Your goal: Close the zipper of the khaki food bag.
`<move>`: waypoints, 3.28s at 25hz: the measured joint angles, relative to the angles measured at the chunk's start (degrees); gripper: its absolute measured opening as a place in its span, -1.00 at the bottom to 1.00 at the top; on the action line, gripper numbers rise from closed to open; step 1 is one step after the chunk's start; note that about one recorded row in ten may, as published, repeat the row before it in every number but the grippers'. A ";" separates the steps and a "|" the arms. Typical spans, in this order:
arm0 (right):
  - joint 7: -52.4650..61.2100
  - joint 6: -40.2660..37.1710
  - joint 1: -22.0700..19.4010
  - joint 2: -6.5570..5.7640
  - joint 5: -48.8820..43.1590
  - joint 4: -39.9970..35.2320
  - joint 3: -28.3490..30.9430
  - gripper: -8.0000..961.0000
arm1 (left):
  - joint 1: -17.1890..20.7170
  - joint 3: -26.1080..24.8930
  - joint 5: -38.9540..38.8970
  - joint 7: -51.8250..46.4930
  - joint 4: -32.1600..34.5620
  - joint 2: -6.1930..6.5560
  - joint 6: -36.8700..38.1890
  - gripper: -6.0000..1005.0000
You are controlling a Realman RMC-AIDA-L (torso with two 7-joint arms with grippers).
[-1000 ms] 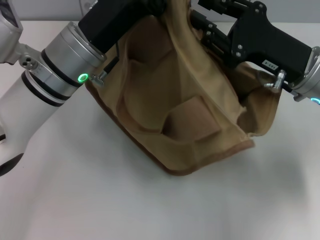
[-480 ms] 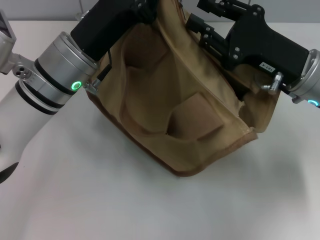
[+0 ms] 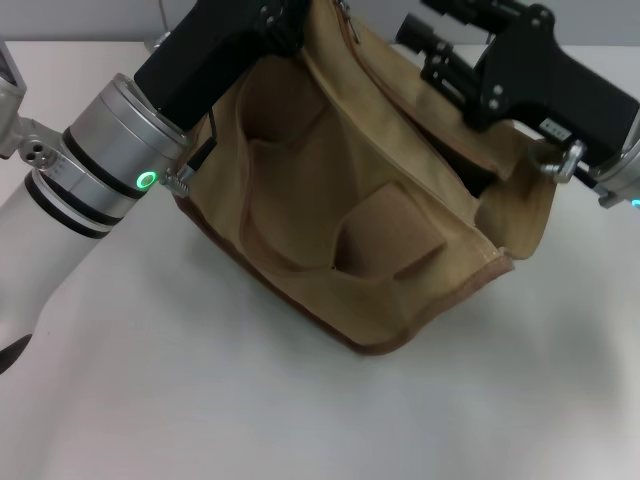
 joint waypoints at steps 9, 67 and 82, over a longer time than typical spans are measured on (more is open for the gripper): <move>-4.25 3.87 2.30 0.02 0.25 2.56 -0.81 -0.21 | -0.04 0.01 0.07 0.00 -0.09 0.00 0.20 -0.95; -14.08 7.50 5.19 0.03 1.34 10.14 -0.69 -0.99 | 0.58 -0.55 -0.21 0.00 -0.34 -0.01 -0.57 -0.95; -11.84 3.48 0.14 -0.16 1.34 8.92 -0.60 -0.98 | 9.27 -8.20 -0.40 -0.01 3.49 0.32 -3.08 -0.95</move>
